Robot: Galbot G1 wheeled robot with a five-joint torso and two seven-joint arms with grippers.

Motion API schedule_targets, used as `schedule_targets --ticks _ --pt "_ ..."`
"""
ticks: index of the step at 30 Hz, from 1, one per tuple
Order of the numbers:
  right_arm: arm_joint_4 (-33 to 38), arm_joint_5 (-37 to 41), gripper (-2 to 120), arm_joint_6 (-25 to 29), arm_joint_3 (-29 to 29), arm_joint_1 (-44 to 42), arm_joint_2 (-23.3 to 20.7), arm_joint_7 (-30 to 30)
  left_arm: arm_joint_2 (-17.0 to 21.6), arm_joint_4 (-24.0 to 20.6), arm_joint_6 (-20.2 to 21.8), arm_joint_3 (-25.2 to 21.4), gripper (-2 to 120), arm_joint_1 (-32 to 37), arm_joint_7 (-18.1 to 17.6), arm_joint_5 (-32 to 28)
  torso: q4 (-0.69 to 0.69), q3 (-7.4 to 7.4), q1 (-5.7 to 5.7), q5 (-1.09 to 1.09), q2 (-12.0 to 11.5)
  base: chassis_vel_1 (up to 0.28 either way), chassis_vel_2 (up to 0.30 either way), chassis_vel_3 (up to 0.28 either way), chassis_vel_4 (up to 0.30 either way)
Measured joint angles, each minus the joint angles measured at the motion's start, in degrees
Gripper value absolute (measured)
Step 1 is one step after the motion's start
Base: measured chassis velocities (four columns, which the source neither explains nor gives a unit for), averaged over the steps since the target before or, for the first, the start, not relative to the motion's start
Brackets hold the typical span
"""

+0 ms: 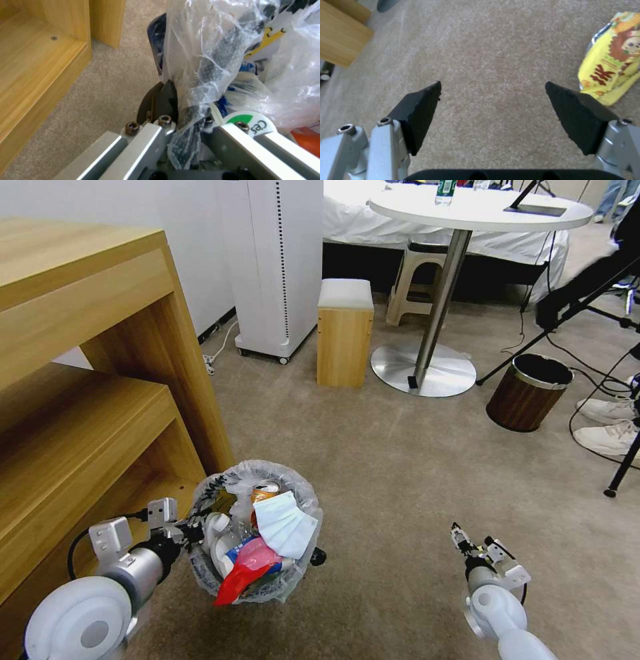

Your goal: Pick up the trash bin and place the garbage on the floor into it.

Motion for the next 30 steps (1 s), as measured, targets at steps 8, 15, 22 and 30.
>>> schedule_targets --ticks 8,15,22,30 --pt "-0.45 -0.53 81 -0.13 -0.02 0.05 0.38 0.55 0.20 -0.18 -0.05 -0.39 0 0.39 0.08 0.04 0.00 0.00 0.00 0.00 0.00 0.000 0.000 0.000 0.000" --pt "-0.31 -0.07 81 0.13 1.65 -0.41 -0.08 1.42 0.09 -0.43 -0.06 -0.48 0 0.53 0.08 -0.05 -0.01 0.00 0.00 0.00 0.00 0.000 0.000 0.000 0.000" --pt "1.57 0.03 81 0.40 2.86 -1.27 -1.54 2.35 -0.06 -0.55 -0.06 -0.44 0 0.51 0.10 0.04 -0.01 0.00 0.00 0.00 0.00 0.000 0.000 0.000 0.000" --pt "3.59 -0.20 81 0.79 4.34 -2.17 -3.47 3.51 -0.44 -0.71 -0.06 -0.37 0 0.55 0.28 0.42 0.00 0.00 0.00 0.00 0.00 0.000 0.000 0.000 0.000"
